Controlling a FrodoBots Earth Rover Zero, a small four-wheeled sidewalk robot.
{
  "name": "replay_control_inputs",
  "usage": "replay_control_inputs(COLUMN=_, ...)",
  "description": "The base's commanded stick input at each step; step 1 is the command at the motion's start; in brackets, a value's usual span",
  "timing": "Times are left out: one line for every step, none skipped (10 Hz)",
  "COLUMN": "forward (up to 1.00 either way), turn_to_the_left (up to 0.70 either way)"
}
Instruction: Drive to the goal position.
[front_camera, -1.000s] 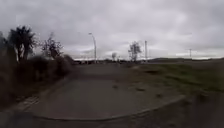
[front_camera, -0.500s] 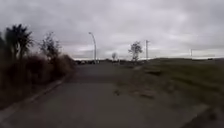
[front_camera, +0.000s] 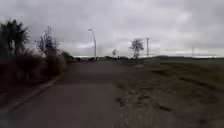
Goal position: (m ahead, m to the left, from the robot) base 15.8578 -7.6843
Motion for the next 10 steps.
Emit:
replay_control_inputs(forward=1.0, turn_to_the_left=0.0)
replay_control_inputs(forward=1.0, turn_to_the_left=0.0)
replay_control_inputs(forward=1.0, turn_to_the_left=0.0)
replay_control_inputs(forward=1.0, turn_to_the_left=0.0)
replay_control_inputs(forward=1.0, turn_to_the_left=0.0)
replay_control_inputs(forward=1.0, turn_to_the_left=0.0)
replay_control_inputs(forward=1.0, turn_to_the_left=0.0)
replay_control_inputs(forward=1.0, turn_to_the_left=0.0)
replay_control_inputs(forward=1.0, turn_to_the_left=0.0)
replay_control_inputs(forward=1.0, turn_to_the_left=0.0)
